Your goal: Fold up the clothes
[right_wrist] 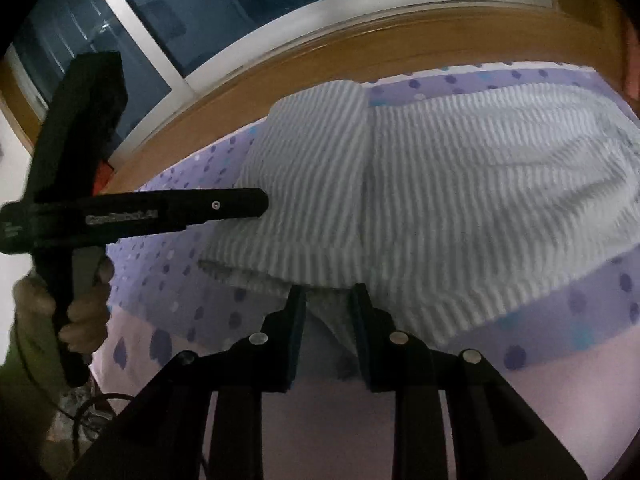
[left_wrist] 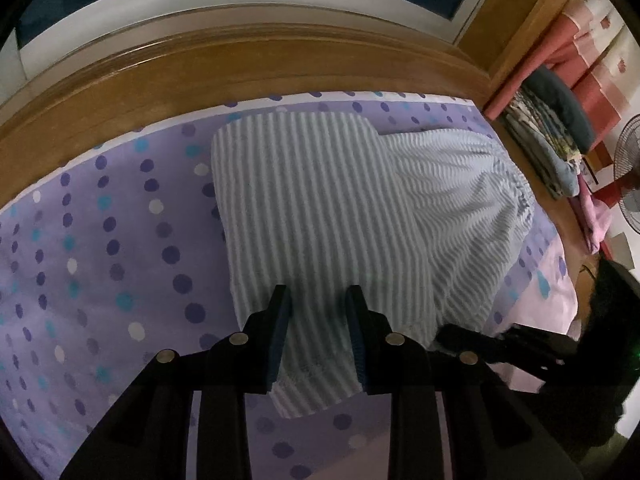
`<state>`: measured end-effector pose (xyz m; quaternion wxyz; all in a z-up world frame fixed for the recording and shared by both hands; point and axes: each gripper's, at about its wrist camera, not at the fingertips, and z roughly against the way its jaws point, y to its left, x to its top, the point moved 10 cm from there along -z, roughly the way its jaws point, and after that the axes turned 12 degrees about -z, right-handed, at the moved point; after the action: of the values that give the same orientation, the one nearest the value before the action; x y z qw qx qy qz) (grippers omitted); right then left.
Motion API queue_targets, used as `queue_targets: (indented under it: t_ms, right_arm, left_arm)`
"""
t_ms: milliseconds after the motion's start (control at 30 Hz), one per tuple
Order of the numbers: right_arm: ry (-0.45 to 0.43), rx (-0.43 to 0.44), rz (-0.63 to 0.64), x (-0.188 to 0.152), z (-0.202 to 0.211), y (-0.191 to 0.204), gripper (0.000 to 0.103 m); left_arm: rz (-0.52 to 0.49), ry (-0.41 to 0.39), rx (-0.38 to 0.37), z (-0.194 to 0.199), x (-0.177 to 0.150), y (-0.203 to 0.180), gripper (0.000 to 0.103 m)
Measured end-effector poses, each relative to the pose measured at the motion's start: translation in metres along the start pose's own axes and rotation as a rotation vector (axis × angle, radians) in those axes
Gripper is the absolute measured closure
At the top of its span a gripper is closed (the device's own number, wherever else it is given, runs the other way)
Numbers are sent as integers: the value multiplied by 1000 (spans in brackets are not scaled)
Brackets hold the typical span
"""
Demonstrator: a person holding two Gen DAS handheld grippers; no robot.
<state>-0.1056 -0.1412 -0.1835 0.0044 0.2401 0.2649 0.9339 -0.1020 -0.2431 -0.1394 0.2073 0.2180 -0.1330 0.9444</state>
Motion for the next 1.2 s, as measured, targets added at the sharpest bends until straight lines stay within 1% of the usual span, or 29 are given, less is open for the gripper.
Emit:
queue_targets:
  t_ms: [67, 133, 200, 233, 333, 367, 400, 467, 500, 567, 667, 733, 833, 900, 1033, 1133, 1200]
  right_arm:
    - [-19, 19, 17, 12, 10, 4, 80]
    - [-47, 36, 16, 35, 15, 7, 79]
    - [-63, 58, 0, 66, 14, 7, 73]
    - [-56, 70, -3, 81, 7, 8, 65]
    - [-7, 83, -8, 113, -18, 10, 63]
    - [5, 73, 0, 120, -28, 10, 63]
    - [14, 38, 29, 123, -38, 8, 63]
    - [31, -31, 88, 130, -60, 4, 63]
    - [37, -49, 106, 132, -69, 2, 63]
    - [40, -24, 99, 133, -82, -3, 64]
    - [39, -35, 107, 134, -82, -1, 64]
    - [32, -38, 91, 135, -75, 0, 64]
    - [-20, -34, 92, 130, -48, 4, 61]
    - [-48, -40, 115, 119, -30, 8, 61]
    - [-73, -66, 143, 83, 2, 17, 53]
    - [-89, -96, 174, 53, 12, 37, 52]
    - [-101, -109, 188, 40, 14, 51, 49]
  left_arm:
    - [12, -5, 7, 3, -1, 0, 75]
    - [29, -15, -1, 8, -3, -3, 75]
    - [46, -34, -25, 14, -6, -11, 75]
    - [53, -39, -40, 15, -7, -15, 75]
    - [83, -30, -66, 9, -14, -27, 75]
    - [100, -19, -56, 4, -18, -27, 75]
    - [117, -19, -54, 1, -21, -27, 75]
    - [155, -39, -56, -1, -23, -25, 75]
    - [171, -47, -56, -1, -24, -24, 75]
    - [188, -50, -51, -1, -24, -23, 75]
    - [195, -40, -37, 0, -26, -23, 75]
    - [193, -29, -41, 5, -27, -24, 75]
    - [172, -26, -35, 16, -28, -18, 75]
    - [174, -24, -16, 22, -32, -4, 75]
    - [205, -33, 6, 31, -30, 27, 75]
    - [219, -29, -5, 31, -23, 46, 75]
    - [217, -14, -26, 27, -18, 53, 75]
